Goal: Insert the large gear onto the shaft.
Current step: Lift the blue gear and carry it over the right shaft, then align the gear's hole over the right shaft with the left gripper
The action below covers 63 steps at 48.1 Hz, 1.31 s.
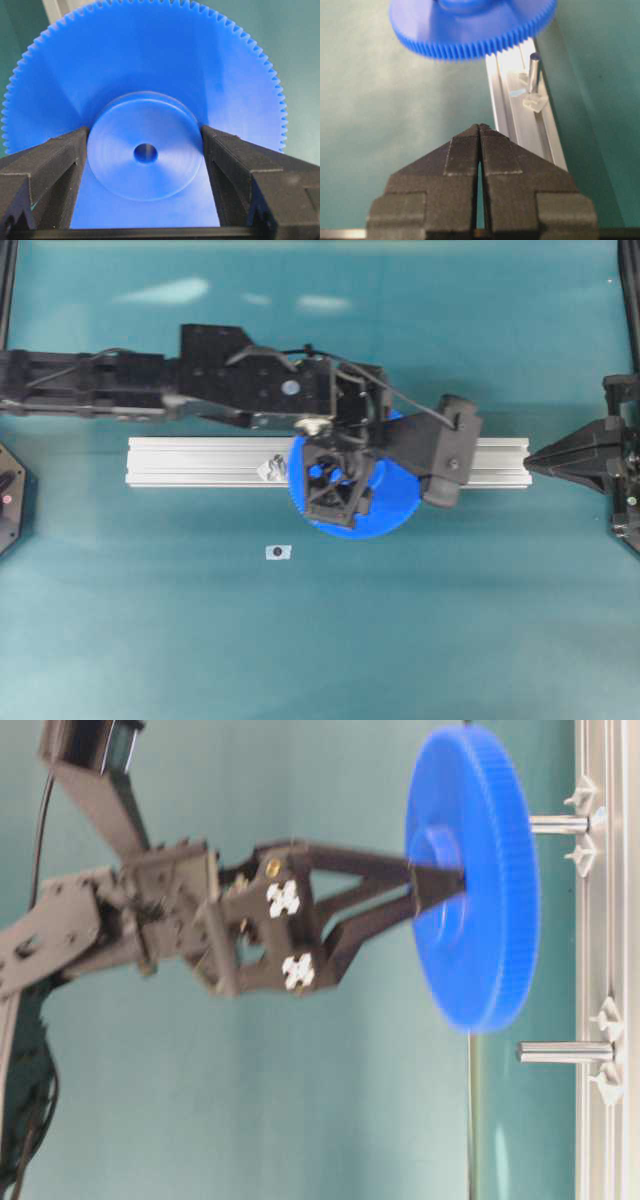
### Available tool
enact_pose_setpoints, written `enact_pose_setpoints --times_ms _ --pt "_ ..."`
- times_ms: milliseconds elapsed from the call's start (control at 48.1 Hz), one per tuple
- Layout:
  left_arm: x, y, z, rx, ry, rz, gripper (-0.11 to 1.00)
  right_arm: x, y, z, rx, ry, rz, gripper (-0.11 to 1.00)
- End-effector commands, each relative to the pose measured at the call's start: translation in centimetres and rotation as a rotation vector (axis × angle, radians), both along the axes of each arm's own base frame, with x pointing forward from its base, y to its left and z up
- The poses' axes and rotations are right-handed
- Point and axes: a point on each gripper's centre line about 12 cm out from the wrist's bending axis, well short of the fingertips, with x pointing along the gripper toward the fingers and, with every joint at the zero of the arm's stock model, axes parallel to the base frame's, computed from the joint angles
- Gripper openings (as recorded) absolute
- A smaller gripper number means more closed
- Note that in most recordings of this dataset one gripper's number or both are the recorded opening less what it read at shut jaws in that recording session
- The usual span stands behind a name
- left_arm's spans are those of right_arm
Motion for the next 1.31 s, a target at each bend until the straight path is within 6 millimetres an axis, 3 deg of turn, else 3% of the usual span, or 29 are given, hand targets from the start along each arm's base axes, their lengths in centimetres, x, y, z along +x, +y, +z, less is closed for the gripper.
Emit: enact_pose_setpoints --times_ms 0,520,935,1288 --pt "0.7 0.9 2.9 0.016 -0.073 -0.008 0.76 0.2 0.0 0.4 0.006 -0.011 -0.005 0.02" --pt "3.5 2.8 2.0 0.049 -0.044 -0.060 0.76 0.0 -0.1 0.4 0.003 -0.020 -0.005 0.02" --pt "3.9 3.6 1.6 0.047 -0.044 -0.040 0.76 -0.1 -0.1 0.3 0.002 -0.020 -0.005 0.02" --pt "3.7 3.5 3.8 0.025 -0.042 0.009 0.76 -0.1 -0.1 0.3 0.002 -0.020 -0.005 0.02"
